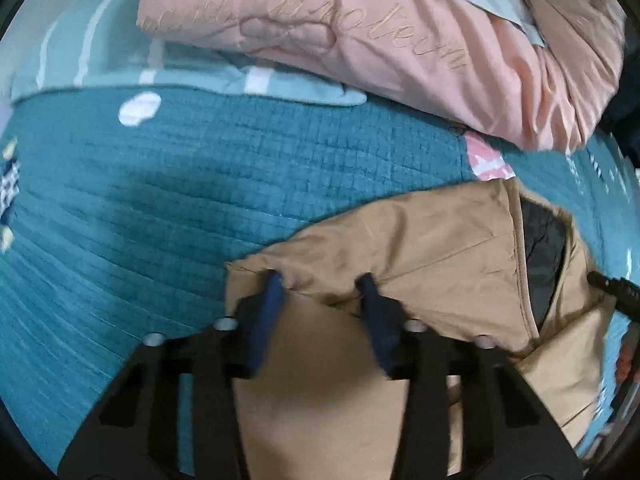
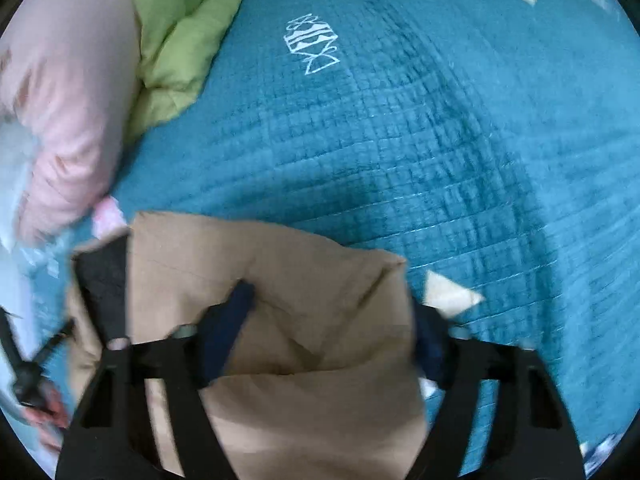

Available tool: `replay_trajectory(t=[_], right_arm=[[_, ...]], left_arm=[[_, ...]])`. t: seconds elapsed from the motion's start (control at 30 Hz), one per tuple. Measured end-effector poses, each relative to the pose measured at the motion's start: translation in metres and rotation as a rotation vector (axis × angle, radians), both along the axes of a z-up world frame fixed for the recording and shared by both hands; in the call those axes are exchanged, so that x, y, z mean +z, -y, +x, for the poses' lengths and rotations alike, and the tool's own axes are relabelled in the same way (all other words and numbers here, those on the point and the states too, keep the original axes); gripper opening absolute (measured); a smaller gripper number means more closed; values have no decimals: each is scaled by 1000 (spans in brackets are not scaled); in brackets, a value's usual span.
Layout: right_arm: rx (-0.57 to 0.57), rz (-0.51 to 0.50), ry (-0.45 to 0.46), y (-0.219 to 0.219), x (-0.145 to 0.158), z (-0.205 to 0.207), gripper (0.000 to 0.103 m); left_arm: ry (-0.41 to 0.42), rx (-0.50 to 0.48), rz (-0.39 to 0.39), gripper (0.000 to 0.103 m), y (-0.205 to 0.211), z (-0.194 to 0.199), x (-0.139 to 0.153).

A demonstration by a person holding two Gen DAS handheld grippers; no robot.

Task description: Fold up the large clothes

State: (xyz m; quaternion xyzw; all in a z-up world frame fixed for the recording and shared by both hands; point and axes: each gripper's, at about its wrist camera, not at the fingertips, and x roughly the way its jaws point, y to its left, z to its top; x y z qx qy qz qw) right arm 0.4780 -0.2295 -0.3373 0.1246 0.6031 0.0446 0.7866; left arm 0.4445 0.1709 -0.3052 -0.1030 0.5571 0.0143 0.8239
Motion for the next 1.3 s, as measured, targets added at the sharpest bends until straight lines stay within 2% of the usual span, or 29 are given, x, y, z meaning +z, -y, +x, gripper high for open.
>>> replay_trajectory(t=[0.07,0.1,0.13,0.17,0.2,0.23,0.4,0.53,0.73,0.97,1.17,1.3], right_arm=[[-6,7,3,2,4,-3,38],[-5,-1,2,3,6,-3,34],[9,-19,8,2,9,-4,30],[17,-30,15,2,13,-5,26],[28,-45,27,0,18,-7,25],[37,-60,42,-2,25,-10,24],[65,-90,86,-3,50,-20,22],[56,-62,123,4,68,-29,22],[55,-49,183,3,101,-55,20],[69,-44,265,13,155,-108,20],[88,-54,353,13,197,-178,20],[95,-54,401,15,212,-222,20]], left_arm=[[2,1,-31,20,-5,-1,5],[2,-2,-24,16,-5,-1,8],[9,-23,7,14,-2,-1,14],[26,-48,39,6,4,-2,20],[35,-58,69,3,7,-2,25],[48,-68,99,3,12,-3,31],[70,-96,143,3,22,-8,53],[98,-58,67,3,14,-20,70],[162,-86,86,3,25,-48,98],[229,-126,104,3,27,-101,140],[281,-133,113,3,25,-163,171],[328,-140,138,1,28,-211,189]])
